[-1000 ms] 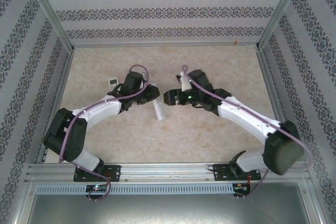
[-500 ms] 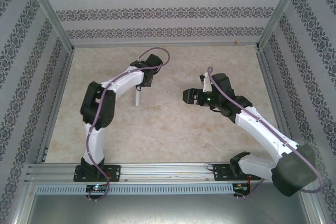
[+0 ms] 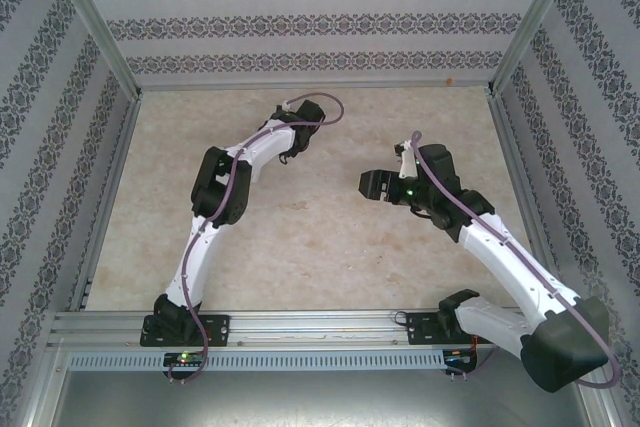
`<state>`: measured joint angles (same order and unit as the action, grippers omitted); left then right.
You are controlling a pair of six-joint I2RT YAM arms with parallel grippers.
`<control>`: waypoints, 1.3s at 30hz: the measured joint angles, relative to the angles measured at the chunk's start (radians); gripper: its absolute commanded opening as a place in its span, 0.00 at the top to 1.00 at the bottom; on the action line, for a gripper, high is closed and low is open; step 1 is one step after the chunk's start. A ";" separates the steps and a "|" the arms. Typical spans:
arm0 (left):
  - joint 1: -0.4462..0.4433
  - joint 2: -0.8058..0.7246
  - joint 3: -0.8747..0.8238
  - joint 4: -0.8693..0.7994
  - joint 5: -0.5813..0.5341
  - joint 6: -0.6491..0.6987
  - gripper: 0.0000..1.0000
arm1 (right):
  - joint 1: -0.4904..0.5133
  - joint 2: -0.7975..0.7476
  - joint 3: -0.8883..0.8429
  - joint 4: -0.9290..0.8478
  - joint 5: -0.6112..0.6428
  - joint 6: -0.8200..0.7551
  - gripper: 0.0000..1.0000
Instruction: Load the batteries into the remote control
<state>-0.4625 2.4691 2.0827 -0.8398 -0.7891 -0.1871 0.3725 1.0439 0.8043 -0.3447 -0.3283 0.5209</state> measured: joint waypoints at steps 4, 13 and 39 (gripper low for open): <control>0.000 0.063 0.091 -0.038 -0.008 0.051 0.83 | -0.023 -0.031 -0.008 -0.023 -0.006 -0.003 0.18; 0.000 0.057 0.056 0.007 0.120 0.014 0.56 | -0.086 -0.092 -0.023 -0.045 -0.006 -0.004 0.16; 0.096 -1.563 -1.533 0.849 0.406 -0.024 0.00 | -0.307 0.318 -0.310 0.596 0.570 -0.362 0.02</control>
<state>-0.3664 0.9062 0.5499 0.0093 -0.3828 -0.2108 0.0650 1.3621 0.4942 0.2512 0.2413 0.1585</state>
